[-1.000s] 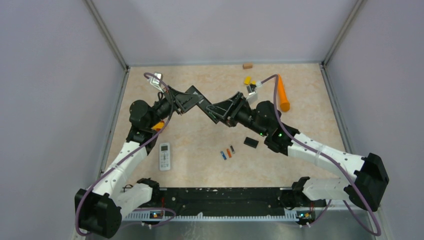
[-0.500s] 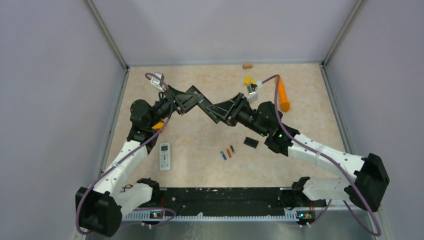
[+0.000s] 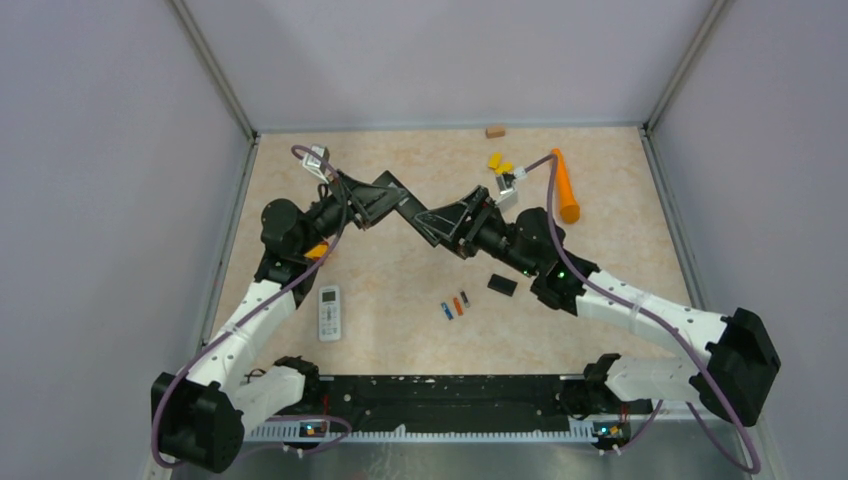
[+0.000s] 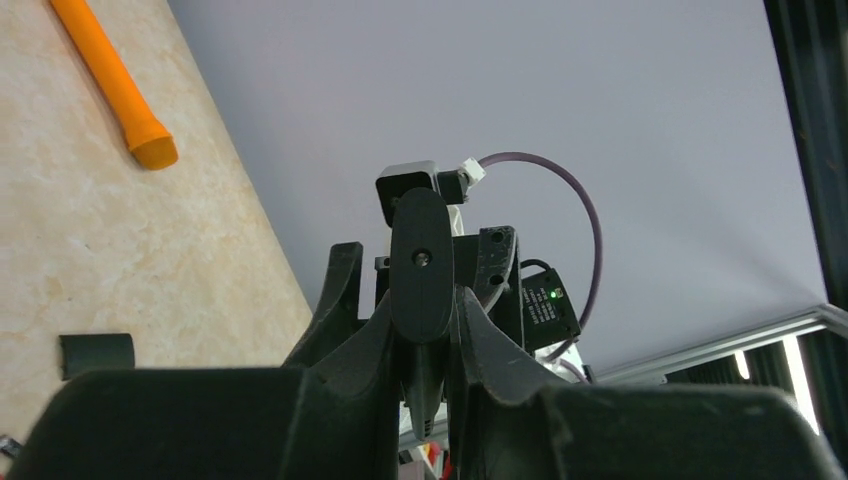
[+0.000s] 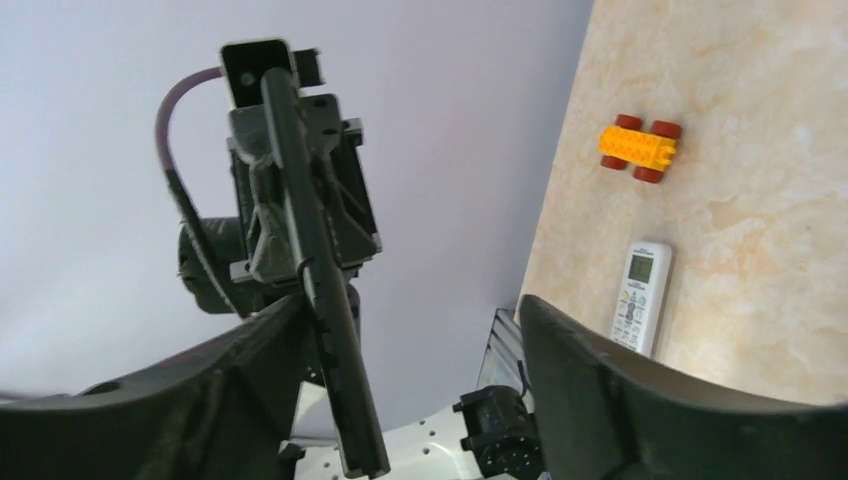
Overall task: Load the batteries into the remote control
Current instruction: Load the battery into the remote control, then pick up the battery from the center of the board.
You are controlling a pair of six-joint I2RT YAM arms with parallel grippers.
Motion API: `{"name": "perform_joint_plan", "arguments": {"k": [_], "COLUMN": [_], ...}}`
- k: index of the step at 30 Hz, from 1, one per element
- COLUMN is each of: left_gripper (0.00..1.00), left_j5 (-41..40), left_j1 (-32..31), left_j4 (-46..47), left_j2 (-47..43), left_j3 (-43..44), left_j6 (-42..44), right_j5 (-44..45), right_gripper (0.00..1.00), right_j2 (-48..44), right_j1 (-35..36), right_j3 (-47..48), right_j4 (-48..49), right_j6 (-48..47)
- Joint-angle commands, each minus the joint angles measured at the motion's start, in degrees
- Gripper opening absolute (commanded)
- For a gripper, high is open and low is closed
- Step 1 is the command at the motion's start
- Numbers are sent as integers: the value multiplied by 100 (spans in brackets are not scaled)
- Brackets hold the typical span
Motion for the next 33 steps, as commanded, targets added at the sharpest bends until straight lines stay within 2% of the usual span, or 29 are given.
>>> {"name": "perform_joint_plan", "arguments": {"k": [1, 2, 4, 10, 13, 17, 19, 23, 27, 30, 33], "left_gripper": [0, 0, 0, 0, 0, 0, 0, 0, 0, 0, 0], "left_j5": [14, 38, 86, 475, 651, 573, 506, 210, -628, -1420, -1789], "left_j1": [3, 8, 25, 39, 47, 47, 47, 47, 47, 47, 47], "left_j4": [89, 7, -135, -122, -162, -171, -312, -993, -2092, -2817, -3035], "left_j2": [-74, -60, -43, -15, -19, -185, -219, -276, -537, -788, -1018], "left_j3": [52, 34, 2, 12, 21, -112, -126, -99, -22, 3, -71], "left_j6": [595, 790, 1091, 1608, 1898, 2295, 2483, 2946, 3567, 3952, 4107], "right_j5": [-50, -87, -177, -441, -492, -518, -509, -240, 213, 421, 82], "right_gripper": [84, 88, 90, 90, 88, 70, 64, 63, 62, 47, 33], "right_j2": [-299, -370, -537, -1059, -1181, -1162, -1131, -1063, -687, -315, 108], "right_j1": [-161, -192, -256, -352, -398, -425, -425, -420, -425, -424, -393], "right_j3": [-66, -66, -61, -144, -15, 279, 391, 551, 731, 720, 556], "right_j4": [-101, -96, -203, -763, -1463, -2538, -2848, -3338, -3967, -4210, -4055], "right_j6": [-436, -601, -958, -2228, -2902, -3627, -3915, -4319, -4556, -4591, -4613]}}
